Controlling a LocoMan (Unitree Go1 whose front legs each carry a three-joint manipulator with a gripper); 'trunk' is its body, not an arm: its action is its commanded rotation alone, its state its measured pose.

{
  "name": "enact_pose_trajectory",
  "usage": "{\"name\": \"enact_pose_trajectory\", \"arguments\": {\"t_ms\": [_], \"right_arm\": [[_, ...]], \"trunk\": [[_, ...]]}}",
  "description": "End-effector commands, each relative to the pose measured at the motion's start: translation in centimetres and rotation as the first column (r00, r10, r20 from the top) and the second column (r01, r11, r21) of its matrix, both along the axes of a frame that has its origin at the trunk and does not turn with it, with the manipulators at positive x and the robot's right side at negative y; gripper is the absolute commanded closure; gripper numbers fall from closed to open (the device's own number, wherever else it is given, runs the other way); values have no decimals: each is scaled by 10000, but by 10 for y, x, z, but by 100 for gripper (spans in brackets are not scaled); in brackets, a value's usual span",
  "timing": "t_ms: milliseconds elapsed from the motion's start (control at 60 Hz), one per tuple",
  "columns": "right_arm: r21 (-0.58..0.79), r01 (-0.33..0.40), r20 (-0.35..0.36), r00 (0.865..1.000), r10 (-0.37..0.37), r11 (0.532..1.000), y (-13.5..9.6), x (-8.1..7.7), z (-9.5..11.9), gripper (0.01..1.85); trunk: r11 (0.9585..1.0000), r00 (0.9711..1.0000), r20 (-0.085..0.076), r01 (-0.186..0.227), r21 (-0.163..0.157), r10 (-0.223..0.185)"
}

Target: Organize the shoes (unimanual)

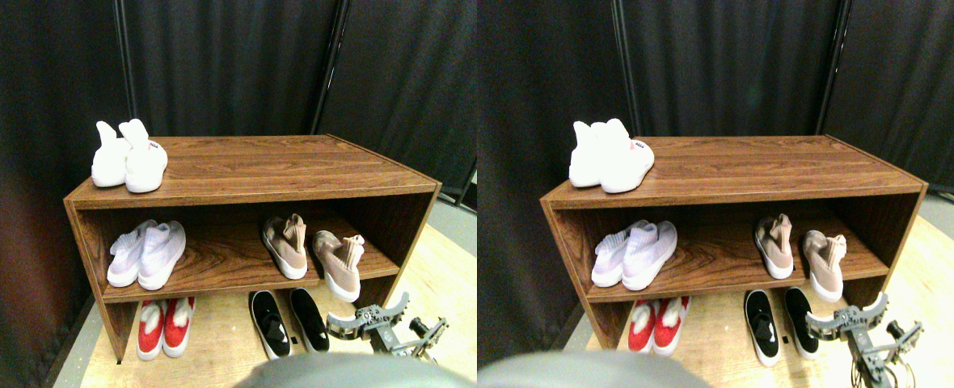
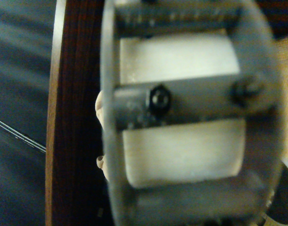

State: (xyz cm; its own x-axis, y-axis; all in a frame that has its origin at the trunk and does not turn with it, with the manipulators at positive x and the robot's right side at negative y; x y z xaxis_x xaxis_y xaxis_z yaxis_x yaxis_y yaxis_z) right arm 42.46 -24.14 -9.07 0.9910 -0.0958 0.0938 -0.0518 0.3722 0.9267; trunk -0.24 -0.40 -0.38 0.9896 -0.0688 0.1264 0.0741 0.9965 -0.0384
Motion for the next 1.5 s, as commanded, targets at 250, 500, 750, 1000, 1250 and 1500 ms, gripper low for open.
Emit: {"name": "enact_pose_trajectory", "arguments": {"t_ms": [250, 500, 750, 1000, 1250, 1500], "right_arm": [[418, -289, -100, 9995, 294, 9987, 8, 17, 1, 35], [415, -149, -397, 9991, 165, 9990, 10, 30, -3, 48], [480, 11, -656, 9978, 21, 9988, 8, 46, -11, 46], [709, 248, -870, 9960, -186, 9972, 5, 54, -17, 52], [365, 107, -1068, 9943, -68, 9993, 2, 58, -19, 51], [550, -176, -1321, 9909, 247, 9983, 1, 40, -9, 52]], "trunk": [[9983, 9994, -144, -321, -479, 314], [9970, 9991, -123, -422, -642, 415], [9965, 9988, -124, -487, -684, 480], [9956, 9984, -124, -553, -761, 545], [9956, 9984, -74, -561, -753, 557], [9957, 9984, -32, -562, -734, 561]]}}
